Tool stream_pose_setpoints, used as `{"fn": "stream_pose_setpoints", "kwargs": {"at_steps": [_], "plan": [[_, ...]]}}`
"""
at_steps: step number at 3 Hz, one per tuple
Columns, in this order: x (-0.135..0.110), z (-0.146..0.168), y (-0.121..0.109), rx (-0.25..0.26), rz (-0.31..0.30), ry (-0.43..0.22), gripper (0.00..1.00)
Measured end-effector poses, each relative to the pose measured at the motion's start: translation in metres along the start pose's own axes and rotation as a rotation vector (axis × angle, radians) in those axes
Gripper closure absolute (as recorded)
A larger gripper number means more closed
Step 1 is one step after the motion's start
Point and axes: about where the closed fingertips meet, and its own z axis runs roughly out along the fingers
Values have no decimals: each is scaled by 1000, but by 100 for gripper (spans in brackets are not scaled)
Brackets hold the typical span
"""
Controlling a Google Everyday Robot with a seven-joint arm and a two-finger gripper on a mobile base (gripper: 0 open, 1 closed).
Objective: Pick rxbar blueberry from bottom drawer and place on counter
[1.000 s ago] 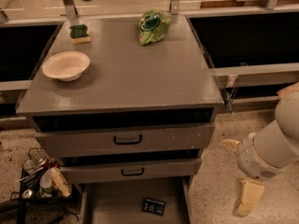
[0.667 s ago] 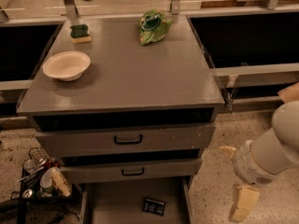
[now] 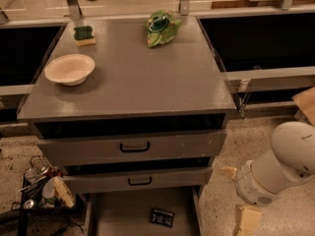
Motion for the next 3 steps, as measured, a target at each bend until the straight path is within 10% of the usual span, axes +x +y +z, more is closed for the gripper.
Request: {"fn": "stream_pose_setpoints", "kwargs": {"at_steps": [1, 3], "plan": [[-3, 23, 8, -54, -17, 5, 0], [2, 30, 5, 5, 39, -27, 0]]}}
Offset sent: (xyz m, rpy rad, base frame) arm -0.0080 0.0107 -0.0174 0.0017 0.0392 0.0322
